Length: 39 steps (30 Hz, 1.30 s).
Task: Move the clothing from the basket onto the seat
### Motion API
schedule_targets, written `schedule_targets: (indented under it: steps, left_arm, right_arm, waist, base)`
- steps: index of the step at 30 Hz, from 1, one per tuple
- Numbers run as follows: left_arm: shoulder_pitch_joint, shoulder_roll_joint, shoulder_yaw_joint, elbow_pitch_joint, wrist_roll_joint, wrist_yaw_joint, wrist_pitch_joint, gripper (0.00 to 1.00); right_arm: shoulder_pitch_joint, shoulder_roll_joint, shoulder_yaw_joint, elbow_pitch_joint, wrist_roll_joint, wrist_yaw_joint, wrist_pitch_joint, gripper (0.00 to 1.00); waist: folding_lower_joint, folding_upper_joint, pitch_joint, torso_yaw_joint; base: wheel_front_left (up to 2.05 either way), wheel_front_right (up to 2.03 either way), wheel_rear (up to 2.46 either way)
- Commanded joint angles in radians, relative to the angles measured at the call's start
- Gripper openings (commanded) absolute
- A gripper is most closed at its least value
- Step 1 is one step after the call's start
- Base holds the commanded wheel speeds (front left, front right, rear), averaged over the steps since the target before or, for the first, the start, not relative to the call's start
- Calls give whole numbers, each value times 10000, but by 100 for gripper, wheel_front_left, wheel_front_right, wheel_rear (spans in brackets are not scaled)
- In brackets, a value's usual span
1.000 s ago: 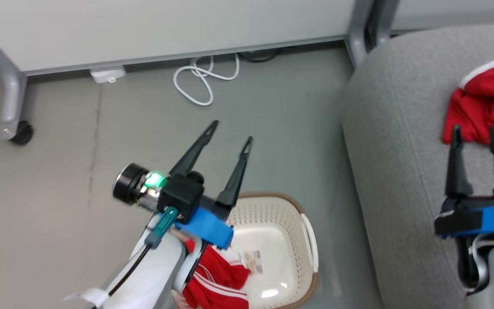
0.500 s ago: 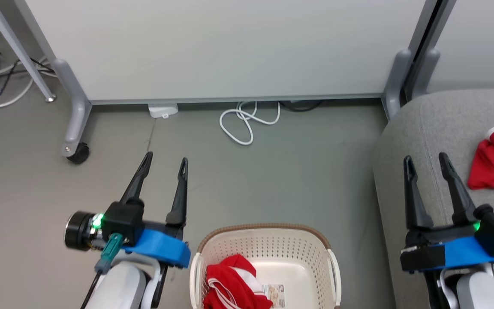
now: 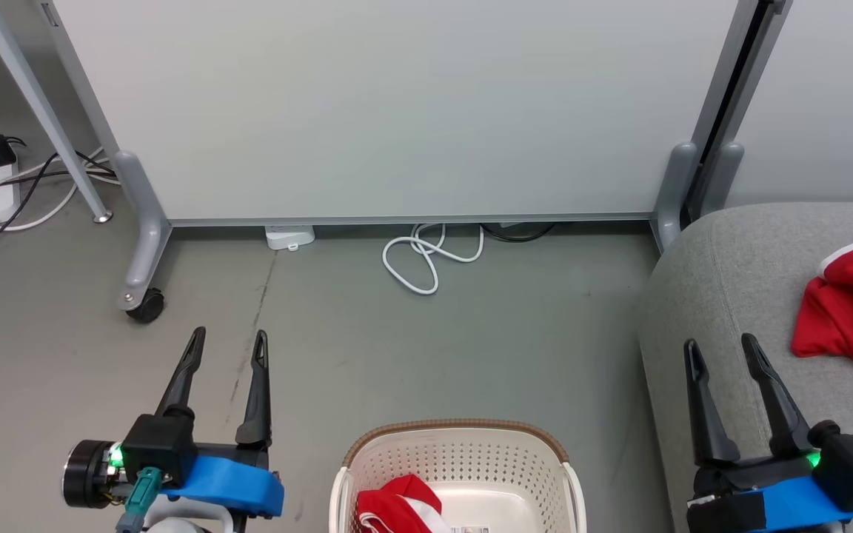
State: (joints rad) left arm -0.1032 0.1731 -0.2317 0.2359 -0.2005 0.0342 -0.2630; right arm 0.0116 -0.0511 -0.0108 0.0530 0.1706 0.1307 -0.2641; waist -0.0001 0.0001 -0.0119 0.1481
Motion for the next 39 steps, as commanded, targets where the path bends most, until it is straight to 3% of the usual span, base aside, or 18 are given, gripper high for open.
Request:
schedule_targets:
  steps: [1, 31, 39]
  left_arm:
    - [169, -5, 174, -105, 109, -69, -28, 100]
    - [604, -492, 824, -205, 887, -773, -27, 100]
    - [56, -277, 379, 391, 1338, -1146, -28, 100]
  right_arm:
    - [247, 8, -58, -85, 117, 1, -5, 100]
    - [502, 8, -370, 165, 173, 1, -5, 100]
    - [268, 8, -153, 219, 73, 1, -5, 100]
  waist:
    - [1, -1, -30, 18]
    - [1, -1, -125, -72]
    - [1, -1, -30, -218]
  base:
    - [0, 0, 0]
    - [0, 0, 0]
    - [0, 0, 0]
